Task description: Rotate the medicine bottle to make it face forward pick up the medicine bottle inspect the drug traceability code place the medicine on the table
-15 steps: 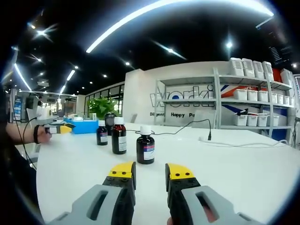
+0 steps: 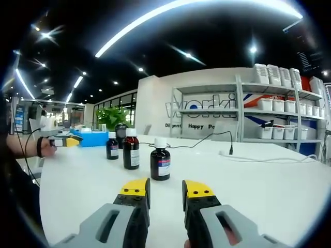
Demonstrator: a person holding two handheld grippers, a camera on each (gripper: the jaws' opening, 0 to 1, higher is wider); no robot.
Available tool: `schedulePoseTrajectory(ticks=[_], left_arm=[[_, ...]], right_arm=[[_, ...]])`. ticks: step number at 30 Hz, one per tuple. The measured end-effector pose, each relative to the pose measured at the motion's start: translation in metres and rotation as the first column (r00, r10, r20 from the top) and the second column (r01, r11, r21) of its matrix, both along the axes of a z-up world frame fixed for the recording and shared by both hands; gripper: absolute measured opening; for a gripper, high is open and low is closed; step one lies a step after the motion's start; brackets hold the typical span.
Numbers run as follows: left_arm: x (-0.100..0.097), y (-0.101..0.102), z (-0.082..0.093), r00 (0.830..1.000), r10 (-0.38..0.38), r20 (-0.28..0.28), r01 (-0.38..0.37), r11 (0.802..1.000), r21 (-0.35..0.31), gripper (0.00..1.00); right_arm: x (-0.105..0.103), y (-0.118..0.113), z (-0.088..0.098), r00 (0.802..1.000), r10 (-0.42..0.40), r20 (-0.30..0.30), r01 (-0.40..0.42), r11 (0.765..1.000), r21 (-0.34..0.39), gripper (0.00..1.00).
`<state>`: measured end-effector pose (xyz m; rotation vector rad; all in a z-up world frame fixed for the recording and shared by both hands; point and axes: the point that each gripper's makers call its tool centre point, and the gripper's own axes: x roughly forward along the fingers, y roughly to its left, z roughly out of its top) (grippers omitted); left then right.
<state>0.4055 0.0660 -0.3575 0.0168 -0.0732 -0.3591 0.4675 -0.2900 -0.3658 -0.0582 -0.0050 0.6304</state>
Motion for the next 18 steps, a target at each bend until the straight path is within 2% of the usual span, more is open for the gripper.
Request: schedulePoseTrajectory(ticks=[18], left_arm=[[-0.0012, -0.0010, 0.0010, 1.000, -0.007, 0.008, 0.007, 1.000, 0.004, 0.26]], right_arm=[[0.0003, -0.0006, -0.0015, 1.000, -0.004, -0.003, 0.004, 1.000, -0.008, 0.20]])
